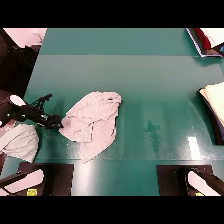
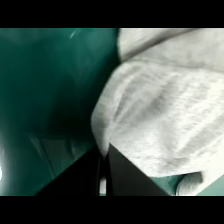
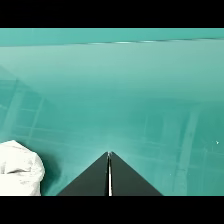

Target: Fold the shirts.

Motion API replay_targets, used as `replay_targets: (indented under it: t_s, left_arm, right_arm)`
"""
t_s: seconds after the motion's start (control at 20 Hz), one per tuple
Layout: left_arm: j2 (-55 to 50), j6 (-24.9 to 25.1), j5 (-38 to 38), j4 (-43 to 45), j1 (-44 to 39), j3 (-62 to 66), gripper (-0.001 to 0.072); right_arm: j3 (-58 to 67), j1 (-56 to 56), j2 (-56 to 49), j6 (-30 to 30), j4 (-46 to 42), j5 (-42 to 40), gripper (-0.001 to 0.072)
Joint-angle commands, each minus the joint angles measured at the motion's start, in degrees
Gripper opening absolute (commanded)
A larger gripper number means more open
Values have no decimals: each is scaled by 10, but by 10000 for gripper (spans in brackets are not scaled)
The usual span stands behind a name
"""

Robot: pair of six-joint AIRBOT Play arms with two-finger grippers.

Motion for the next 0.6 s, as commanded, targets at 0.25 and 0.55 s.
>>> replay_targets:
  t_s: [0.25, 0.55]
  left_arm:
    - [74, -58, -49, -23, 1, 240, 27]
    - [151, -60, -54, -39, 1, 434, 27]
  right_arm:
    - [0, 93, -69, 0, 5, 84, 44]
    - [0, 279, -260, 0, 5, 45, 462]
